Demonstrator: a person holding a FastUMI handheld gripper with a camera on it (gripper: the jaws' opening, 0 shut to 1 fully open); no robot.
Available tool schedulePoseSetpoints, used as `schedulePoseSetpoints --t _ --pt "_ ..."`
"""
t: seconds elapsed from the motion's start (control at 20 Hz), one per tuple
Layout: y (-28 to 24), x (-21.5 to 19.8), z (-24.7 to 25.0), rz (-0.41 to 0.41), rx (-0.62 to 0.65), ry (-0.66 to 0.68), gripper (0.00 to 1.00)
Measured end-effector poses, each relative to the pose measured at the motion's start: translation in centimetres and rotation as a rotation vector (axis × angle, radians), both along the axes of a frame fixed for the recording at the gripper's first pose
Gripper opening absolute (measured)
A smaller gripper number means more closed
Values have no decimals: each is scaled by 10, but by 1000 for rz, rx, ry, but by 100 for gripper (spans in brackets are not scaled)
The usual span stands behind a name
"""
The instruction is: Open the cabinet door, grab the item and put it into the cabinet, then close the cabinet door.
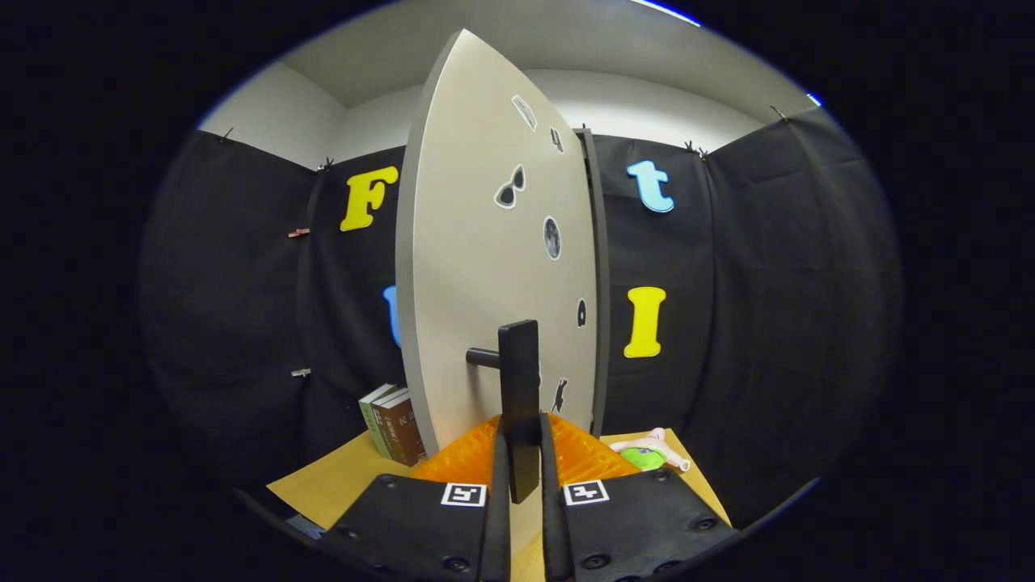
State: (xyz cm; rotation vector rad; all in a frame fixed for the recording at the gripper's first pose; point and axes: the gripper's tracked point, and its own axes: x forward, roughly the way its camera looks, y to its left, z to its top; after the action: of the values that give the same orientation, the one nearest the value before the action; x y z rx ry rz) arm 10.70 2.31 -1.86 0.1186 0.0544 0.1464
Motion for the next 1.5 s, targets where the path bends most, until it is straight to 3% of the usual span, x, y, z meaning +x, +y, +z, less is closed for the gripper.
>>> schedulePoseSetpoints --t 0.65,0.9,1.15,1.25,1.4,1.5 --pt "-44 -1 1 -180 31 6 14" --pt "-33 1 4 -143 74 4 14" --pt "-44 -1 5 -180 43 -6 14" --pt "-52 -1 16 -227 27 -55 14" --pt "-68 2 56 -313 -27 -254 14" --pt "-73 7 83 -356 -85 -387 28"
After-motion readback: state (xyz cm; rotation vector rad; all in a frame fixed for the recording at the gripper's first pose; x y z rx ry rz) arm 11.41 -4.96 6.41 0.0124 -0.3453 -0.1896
